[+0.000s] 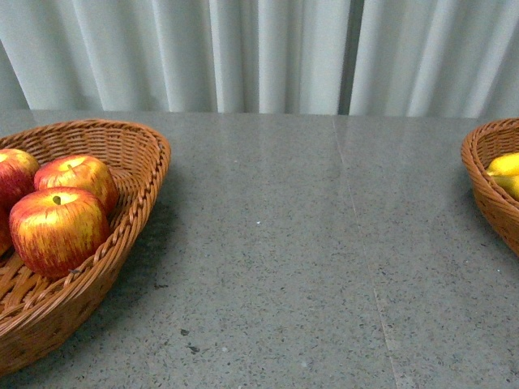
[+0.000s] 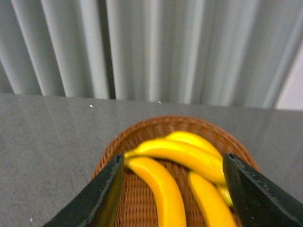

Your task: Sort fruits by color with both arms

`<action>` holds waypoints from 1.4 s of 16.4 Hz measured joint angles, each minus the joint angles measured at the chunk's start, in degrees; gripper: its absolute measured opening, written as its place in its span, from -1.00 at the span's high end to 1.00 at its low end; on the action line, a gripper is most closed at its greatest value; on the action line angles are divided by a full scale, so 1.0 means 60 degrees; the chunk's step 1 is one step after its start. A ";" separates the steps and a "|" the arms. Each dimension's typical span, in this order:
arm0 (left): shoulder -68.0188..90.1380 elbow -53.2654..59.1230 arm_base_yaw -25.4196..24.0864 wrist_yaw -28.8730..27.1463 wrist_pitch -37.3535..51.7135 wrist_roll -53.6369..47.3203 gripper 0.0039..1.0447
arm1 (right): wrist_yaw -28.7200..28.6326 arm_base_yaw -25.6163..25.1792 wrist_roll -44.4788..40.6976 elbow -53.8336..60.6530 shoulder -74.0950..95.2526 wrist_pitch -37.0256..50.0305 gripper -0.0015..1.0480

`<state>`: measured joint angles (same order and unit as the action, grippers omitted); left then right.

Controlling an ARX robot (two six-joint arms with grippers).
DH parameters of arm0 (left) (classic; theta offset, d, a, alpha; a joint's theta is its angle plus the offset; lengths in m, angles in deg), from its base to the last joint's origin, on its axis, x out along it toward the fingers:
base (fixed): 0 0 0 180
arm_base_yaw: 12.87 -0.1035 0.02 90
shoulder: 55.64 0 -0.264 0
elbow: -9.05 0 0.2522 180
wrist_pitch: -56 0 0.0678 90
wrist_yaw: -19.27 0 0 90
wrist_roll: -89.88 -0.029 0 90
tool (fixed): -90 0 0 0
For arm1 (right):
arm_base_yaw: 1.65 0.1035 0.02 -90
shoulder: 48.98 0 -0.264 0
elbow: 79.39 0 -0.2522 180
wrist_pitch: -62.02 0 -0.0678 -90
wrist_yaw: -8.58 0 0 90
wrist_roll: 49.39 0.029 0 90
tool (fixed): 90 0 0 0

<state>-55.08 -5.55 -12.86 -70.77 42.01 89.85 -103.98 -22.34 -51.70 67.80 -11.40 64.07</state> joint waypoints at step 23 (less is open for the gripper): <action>0.0000 0.0000 0.0000 0.0004 0.0000 0.0004 -0.88 | 0.3759 0.3446 0.0317 0.3049 -0.6222 -0.2681 0.96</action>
<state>-55.08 -5.55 -12.86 -70.74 42.01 89.87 -81.43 -1.66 -49.80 86.10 -48.73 47.99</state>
